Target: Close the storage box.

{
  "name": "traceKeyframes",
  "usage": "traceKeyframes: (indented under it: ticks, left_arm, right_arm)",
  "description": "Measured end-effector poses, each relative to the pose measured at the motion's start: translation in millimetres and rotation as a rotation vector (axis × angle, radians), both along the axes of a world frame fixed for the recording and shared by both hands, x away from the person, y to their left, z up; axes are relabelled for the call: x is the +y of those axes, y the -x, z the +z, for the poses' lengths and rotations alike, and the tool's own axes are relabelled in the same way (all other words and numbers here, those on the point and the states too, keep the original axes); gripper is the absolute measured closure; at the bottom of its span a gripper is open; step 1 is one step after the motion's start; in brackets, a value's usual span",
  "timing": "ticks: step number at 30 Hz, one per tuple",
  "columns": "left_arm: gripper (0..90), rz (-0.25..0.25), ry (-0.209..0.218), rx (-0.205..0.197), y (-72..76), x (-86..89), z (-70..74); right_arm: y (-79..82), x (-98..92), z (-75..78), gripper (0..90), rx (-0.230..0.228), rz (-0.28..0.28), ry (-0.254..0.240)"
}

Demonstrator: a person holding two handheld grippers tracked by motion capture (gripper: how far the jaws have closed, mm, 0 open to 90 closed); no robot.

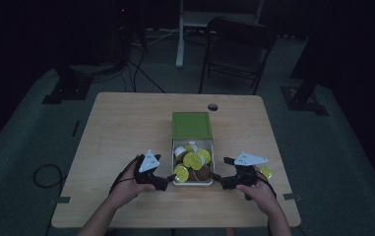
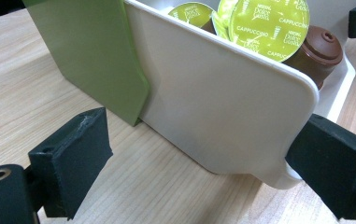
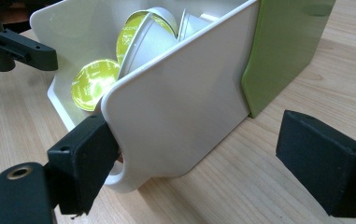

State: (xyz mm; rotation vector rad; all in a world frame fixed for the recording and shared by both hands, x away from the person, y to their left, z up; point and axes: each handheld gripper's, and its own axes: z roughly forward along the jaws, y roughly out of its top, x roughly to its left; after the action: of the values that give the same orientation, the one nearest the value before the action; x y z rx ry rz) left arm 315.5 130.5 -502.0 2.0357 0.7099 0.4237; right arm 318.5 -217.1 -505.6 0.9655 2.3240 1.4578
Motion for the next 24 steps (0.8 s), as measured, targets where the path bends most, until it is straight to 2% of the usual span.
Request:
traceKeyframes:
  ticks: [24]
  left_arm:
    - [8.1, 0.003, -0.019, 0.0, -9.7, 1.0, 2.3]
  right_arm:
    - [-7.2, 2.5, 1.1, 12.6, -0.006, -0.005, 0.013]
